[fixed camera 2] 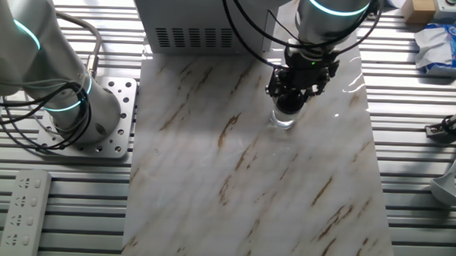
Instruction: Unscrew the lid from the jar
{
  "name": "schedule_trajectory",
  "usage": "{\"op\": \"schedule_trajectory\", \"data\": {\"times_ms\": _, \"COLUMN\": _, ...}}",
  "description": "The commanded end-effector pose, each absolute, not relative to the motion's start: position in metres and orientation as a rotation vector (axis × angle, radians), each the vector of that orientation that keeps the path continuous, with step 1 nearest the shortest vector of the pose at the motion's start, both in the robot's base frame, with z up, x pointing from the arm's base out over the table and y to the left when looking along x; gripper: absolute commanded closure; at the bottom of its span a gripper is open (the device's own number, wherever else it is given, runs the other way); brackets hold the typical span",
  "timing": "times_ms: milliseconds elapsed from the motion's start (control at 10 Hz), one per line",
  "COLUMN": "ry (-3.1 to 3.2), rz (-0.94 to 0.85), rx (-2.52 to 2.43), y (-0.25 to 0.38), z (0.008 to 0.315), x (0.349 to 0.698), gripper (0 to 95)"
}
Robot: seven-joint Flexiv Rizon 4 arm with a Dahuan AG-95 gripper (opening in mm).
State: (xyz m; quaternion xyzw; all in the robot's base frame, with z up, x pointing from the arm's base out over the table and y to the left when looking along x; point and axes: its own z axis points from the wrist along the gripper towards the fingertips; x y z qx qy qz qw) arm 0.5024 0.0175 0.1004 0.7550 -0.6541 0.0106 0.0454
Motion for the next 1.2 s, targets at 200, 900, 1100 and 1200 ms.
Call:
{"op": "schedule_trajectory", "data": {"times_ms": 200, "ry": -1.844, "rz": 0.050, "rx": 2.432, "y": 0.0177, "z": 0.0998, "x": 0.5021, "gripper": 57.0}}
{"op": "schedule_trajectory", "data": {"times_ms": 900, "ry": -1.792, "rz": 0.049, "rx": 2.477, "y": 0.0176, "z": 0.1008, "x": 0.5022, "gripper": 57.0}}
{"op": "schedule_trajectory", "data": {"times_ms": 1100, "ry": -1.792, "rz": 0.049, "rx": 2.476, "y": 0.0176, "z": 0.1004, "x": 0.5022, "gripper": 38.0}}
{"op": "schedule_trajectory", "data": {"times_ms": 1200, "ry": -1.788, "rz": 0.043, "rx": 2.474, "y": 0.0176, "z": 0.1004, "x": 0.5022, "gripper": 38.0}}
